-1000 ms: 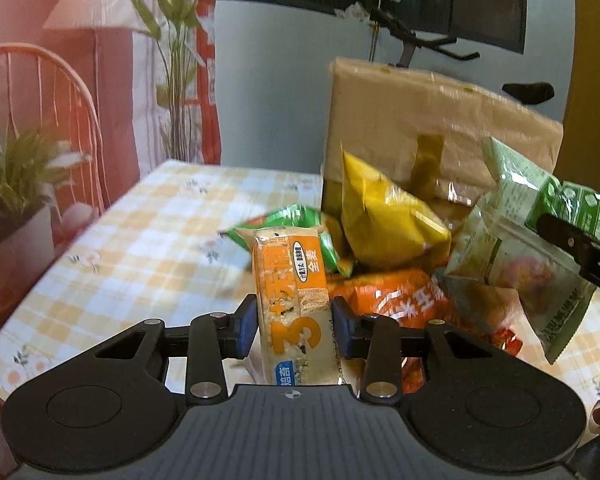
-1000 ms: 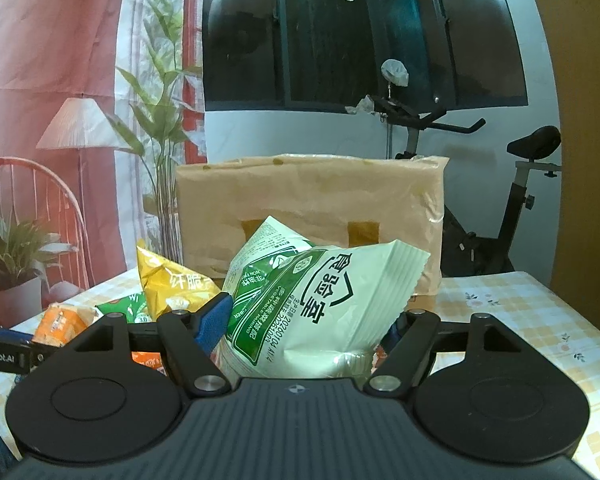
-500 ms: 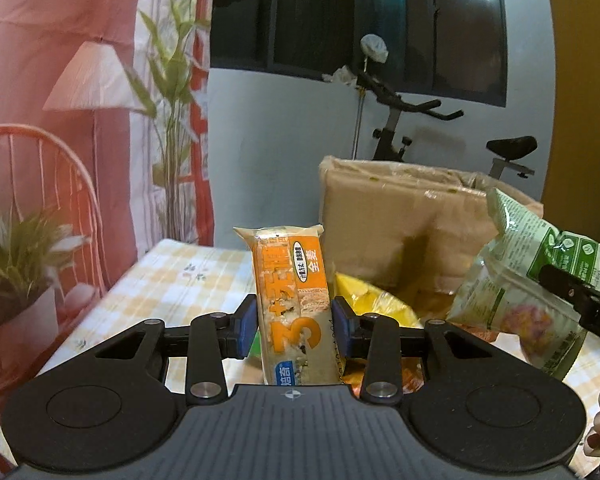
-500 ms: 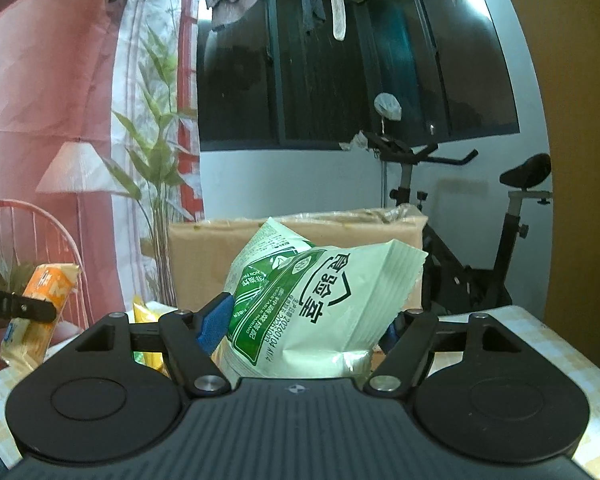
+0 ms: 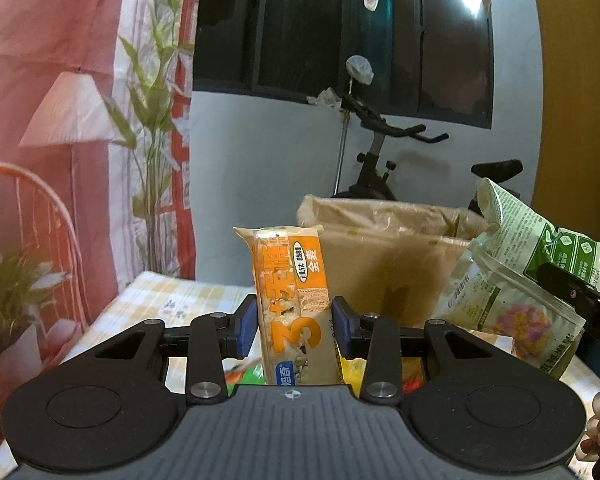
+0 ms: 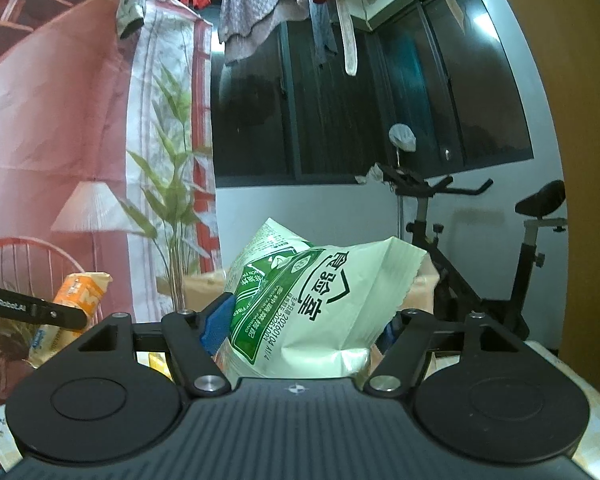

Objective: Organize snacks
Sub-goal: 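Carry the snack bar and white-green bag into the box and open both grippers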

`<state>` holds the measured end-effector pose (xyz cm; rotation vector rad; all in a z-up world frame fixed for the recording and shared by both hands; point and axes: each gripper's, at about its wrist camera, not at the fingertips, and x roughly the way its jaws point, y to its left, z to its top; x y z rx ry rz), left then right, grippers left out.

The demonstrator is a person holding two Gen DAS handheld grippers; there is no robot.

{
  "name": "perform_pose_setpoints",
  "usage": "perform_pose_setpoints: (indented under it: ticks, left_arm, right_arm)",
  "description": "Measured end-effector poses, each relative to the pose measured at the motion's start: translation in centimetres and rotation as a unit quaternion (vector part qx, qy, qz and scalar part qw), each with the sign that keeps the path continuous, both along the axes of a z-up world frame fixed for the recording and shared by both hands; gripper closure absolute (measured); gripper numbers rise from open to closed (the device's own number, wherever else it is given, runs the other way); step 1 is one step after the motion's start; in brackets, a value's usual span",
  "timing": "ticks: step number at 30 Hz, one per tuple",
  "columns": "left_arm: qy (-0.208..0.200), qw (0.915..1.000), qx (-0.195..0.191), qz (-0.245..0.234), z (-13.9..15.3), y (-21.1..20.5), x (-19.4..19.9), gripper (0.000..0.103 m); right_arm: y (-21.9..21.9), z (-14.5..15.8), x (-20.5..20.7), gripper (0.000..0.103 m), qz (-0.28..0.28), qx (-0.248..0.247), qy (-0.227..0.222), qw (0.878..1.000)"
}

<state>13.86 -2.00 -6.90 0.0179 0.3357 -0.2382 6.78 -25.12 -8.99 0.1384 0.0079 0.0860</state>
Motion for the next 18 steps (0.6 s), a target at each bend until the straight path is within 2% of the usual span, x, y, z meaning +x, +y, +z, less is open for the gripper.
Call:
perform_pose_setpoints:
  ticks: [18]
  left_arm:
    - [-0.032, 0.9985, -0.025, -0.036, 4.1, -4.2, 6.6, 0.062]
  right_arm:
    - [-2.8, 5.5, 5.0, 0.033, 0.000, -0.009, -0.051, 0.999]
